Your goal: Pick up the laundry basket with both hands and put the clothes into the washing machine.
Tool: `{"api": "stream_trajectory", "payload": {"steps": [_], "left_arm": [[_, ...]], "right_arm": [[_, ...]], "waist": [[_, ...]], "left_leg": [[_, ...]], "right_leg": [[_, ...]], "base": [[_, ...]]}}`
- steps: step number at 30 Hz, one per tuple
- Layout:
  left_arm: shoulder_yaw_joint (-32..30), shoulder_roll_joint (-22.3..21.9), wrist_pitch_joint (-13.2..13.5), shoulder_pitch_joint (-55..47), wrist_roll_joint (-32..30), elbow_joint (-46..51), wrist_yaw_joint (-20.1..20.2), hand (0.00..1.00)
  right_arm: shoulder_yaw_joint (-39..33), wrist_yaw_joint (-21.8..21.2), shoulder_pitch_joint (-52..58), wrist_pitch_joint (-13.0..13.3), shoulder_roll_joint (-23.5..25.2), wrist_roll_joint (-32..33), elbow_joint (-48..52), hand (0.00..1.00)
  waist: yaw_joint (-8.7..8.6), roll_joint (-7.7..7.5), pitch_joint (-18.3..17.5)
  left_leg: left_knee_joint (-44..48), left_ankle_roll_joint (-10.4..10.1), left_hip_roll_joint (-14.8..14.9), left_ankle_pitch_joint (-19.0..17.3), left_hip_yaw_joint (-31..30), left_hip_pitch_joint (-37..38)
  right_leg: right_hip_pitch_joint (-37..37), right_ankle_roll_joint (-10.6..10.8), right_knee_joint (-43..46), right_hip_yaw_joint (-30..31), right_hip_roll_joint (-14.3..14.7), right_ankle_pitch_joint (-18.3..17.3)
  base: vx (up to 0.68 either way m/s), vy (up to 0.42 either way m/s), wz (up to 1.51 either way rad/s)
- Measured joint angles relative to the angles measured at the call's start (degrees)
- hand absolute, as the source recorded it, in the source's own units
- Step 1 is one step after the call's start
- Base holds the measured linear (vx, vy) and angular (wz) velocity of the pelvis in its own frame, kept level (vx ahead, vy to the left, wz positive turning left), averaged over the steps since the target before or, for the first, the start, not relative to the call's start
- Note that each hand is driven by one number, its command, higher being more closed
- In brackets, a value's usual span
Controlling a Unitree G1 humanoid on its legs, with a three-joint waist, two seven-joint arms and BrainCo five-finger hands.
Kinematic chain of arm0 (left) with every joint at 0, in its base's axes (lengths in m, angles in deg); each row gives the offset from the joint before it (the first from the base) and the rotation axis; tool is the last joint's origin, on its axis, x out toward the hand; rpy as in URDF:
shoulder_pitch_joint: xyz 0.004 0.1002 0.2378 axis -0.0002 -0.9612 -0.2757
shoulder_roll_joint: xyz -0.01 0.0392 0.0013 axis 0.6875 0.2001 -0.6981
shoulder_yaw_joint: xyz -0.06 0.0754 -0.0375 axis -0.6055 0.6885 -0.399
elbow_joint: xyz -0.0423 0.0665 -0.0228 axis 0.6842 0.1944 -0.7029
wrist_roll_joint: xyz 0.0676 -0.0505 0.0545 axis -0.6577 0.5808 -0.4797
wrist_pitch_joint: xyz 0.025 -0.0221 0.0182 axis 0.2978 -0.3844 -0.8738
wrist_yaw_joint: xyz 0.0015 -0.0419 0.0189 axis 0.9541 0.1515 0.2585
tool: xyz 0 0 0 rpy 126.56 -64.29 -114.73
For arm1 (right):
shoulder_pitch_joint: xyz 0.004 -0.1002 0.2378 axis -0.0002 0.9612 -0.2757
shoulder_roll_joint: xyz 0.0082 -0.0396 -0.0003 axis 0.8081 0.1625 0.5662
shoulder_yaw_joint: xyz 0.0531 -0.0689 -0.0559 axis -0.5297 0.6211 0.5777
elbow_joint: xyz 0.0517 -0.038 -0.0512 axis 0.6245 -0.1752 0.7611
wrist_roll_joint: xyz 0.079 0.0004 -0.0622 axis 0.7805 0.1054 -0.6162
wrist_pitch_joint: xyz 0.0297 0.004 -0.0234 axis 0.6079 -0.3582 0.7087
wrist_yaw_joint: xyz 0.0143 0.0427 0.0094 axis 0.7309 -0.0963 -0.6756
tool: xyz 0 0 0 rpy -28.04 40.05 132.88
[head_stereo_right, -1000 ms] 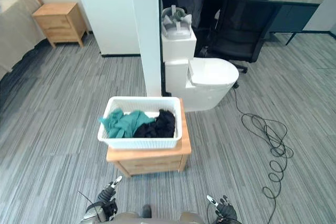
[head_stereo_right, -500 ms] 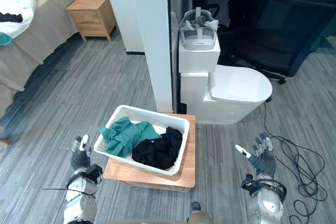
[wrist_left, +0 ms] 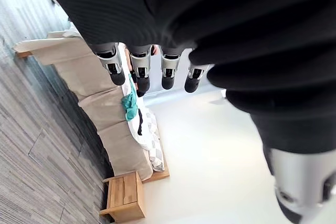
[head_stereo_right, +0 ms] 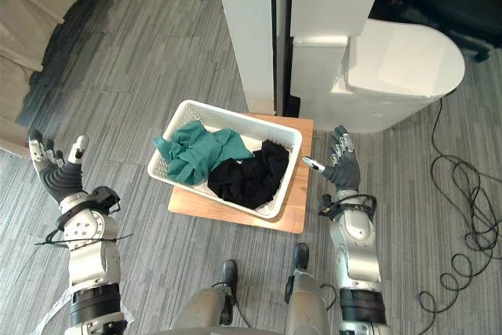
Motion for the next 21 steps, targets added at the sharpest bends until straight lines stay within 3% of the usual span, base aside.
{"api": "stream_trajectory", "payload": {"steps": [2, 6, 16, 21], "left_arm": [[0.8, 2.2, -0.2, 3.6, -1.1, -1.9, -1.0, 0.00], [5.6, 10.7, -1.9, 13.9, -3.6, -14.4, -1.2, 0.00], [11.0, 14.6, -6.2, 25.7, -4.5, -35.5, 1.6, 0.00], [11.7, 15.7, -8.9, 31.9, -5.8, -45.5, 4.4, 0.00]], "right_arm": [[0.5, 1.3, -1.4, -0.2, 0.0, 0.0, -1.3, 0.00], [1.5, 3.5, -3.9, -0.2, -0.1, 0.0, -1.9, 0.00], [2.7, 4.8, -5.2, -0.2, -0.5, 0.1, -5.7, 0.00], [3.3, 5.8, -7.0, -0.3, -0.3, 1.1, -6.7, 0.00]], "waist": [[0.01, 0.04, 0.4], [-0.19, 0.12, 2.0], [-0.32, -0.26, 6.8], [-0.27, -2.14, 9.2]], "left_leg": [[-0.1, -0.3, 0.0, 0.5, 0.1, -1.2], [-0.1, -0.4, 0.1, 1.1, 0.5, -2.3], [0.1, -0.6, 0.7, 1.7, 2.1, -3.9], [1.0, -0.6, 1.4, 1.8, 3.1, -5.8]], "right_leg": [[-1.1, -0.1, -0.3, 0.2, 0.1, 0.6], [-1.4, -0.2, -2.7, 0.7, 0.5, 2.8], [-1.2, -0.8, -8.2, 2.4, 1.7, 7.1], [-1.3, -1.2, -11.9, 3.0, 2.5, 10.0]], "base": [[-0.01, 0.000, -0.05], [-0.02, 0.008, -0.07], [-0.05, -0.004, -0.10], [-0.05, -0.039, -0.07]]}}
